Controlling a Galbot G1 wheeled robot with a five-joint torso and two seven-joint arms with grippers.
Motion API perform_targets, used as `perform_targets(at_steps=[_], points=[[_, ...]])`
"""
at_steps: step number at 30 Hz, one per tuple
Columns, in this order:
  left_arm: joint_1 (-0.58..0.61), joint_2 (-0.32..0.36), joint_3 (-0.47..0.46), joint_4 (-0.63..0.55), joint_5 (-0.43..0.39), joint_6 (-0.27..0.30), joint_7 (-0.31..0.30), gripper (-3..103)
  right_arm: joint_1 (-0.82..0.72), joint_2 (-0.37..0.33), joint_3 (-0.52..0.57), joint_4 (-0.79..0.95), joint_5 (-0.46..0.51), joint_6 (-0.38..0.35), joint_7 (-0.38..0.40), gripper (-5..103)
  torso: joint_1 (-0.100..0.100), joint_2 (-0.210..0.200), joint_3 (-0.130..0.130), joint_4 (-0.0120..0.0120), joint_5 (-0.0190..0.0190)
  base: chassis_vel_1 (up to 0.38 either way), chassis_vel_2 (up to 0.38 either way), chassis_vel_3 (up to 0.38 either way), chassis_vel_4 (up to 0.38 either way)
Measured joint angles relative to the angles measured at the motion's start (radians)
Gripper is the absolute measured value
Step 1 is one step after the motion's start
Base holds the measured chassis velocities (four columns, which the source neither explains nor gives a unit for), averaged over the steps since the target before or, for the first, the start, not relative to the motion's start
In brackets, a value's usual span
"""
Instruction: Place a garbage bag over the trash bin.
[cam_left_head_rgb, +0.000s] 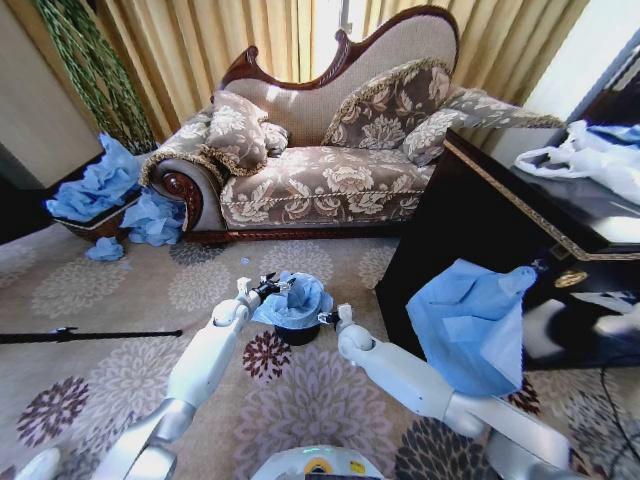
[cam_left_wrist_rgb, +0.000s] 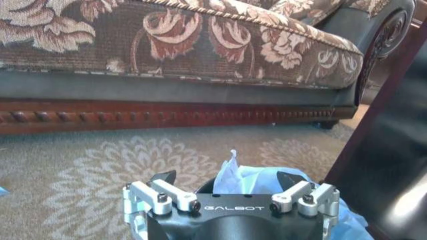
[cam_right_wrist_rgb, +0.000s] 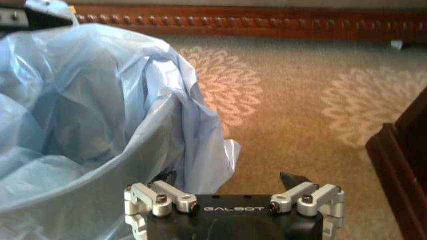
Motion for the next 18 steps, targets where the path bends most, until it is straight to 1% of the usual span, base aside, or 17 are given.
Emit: perform_targets(at_steps=[4,18], points=[[0.004,0.002,0.003,-0.002,-0.001,0.000,-0.006,100,-0.019,-0.018,0.012,0.052,0.041,0.002,0.018,100,0.000,0.000,0.000,0.0001,0.0000,0.000,0.000,0.000,0.000],[0.010,0.005,-0.006,-0.015,-0.018,0.002,-0.022,100,-0.024,-0.063,0.013,0.150,0.078,0.002,0.060,100,0.000,0.000,0.000,0.0000,-0.0001,0.000,0.000,0.000,0.000]])
